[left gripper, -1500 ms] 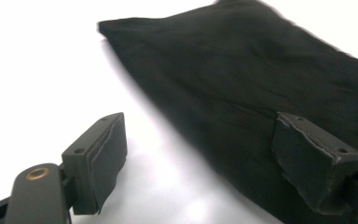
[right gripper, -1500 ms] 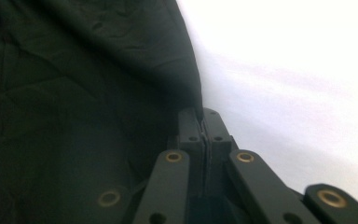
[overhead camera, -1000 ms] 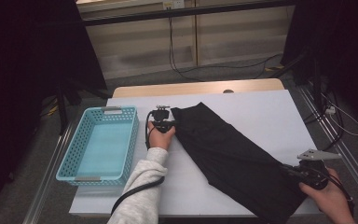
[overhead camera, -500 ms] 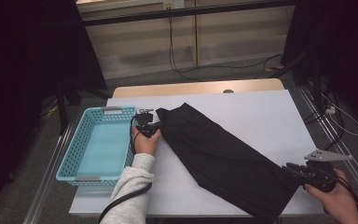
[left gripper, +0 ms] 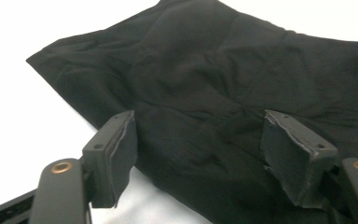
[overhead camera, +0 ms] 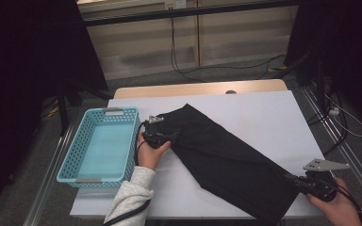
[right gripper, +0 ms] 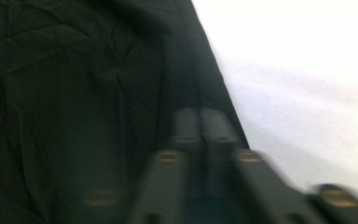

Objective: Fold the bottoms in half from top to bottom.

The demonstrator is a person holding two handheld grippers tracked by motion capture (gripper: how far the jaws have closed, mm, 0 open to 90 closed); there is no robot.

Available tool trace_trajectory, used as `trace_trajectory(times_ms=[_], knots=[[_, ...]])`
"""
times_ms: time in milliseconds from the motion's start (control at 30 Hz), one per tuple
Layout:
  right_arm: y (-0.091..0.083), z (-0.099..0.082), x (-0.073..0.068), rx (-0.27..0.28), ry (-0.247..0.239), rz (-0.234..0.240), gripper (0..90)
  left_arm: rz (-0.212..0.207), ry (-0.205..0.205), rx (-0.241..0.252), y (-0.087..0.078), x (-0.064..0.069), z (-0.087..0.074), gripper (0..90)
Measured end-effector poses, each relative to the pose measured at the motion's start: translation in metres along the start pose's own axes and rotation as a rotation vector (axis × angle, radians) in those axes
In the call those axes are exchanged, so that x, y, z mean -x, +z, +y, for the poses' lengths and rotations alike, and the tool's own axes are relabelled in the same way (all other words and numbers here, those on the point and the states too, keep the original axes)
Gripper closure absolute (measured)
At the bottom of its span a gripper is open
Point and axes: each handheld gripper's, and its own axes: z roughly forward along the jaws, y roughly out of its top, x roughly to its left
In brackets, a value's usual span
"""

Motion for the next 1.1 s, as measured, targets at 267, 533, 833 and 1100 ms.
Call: trace_trajectory(times_ms=[267, 533, 833, 1100], knots=[[-0.017, -0.002, 0.01, 0.066, 0.051, -0.1, 80.6, -0.039, 0.031, -0.024, 0.003, 0.009, 0.001, 25.1], [0.004, 0.007, -0.027, 0.002, -0.123, -0.103, 72.7, -0.053, 0.051, -0.038, 0.004, 0.014, 0.0, 21.8], [-0.01, -0.004, 0.006, 0.014, 0.014, -0.219, 82.3, -0.058, 0.048, -0.042, 0.003, 0.012, -0.002, 21.8], [-0.013, 0.007, -0.008, 0.059, 0.001, -0.143, 77.3, -0.066, 0.046, -0.038, 0.002, 0.012, -0.002, 21.3]])
